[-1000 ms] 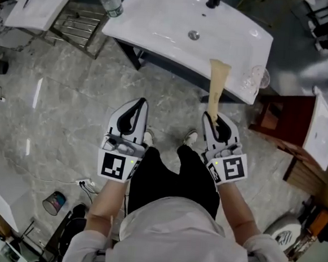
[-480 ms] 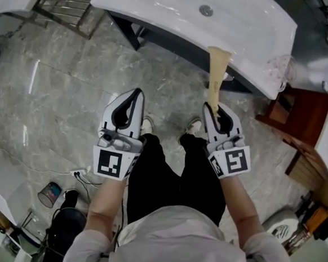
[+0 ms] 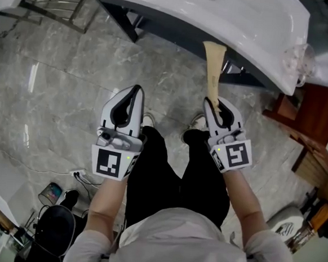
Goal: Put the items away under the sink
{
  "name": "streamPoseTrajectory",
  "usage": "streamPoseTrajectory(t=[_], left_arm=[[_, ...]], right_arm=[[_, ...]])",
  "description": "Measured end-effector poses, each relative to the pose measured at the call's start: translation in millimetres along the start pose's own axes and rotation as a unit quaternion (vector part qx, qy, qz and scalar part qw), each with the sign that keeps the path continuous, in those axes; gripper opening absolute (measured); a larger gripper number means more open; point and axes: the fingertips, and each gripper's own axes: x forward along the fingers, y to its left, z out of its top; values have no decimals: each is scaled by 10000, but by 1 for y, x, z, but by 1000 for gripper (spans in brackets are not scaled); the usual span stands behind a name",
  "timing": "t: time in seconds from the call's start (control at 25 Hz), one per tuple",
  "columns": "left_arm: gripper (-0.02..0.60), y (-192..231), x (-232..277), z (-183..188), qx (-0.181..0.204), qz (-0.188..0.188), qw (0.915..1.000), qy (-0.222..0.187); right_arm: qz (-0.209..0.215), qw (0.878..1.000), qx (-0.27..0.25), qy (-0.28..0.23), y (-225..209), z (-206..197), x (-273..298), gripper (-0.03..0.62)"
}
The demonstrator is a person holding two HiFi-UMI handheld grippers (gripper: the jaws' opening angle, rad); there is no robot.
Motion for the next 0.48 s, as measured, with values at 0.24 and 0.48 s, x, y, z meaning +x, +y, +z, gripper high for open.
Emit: streamPoseTrajectory(t=[0.24, 0.48], left_arm=[[3, 3, 8, -23, 90, -43, 9999, -52], [3, 5, 12, -44, 238, -122, 9996, -27]], right_arm=[[57, 9999, -13, 147, -8, -41, 15, 84], [102, 9995, 60, 303, -13, -76, 22, 84]])
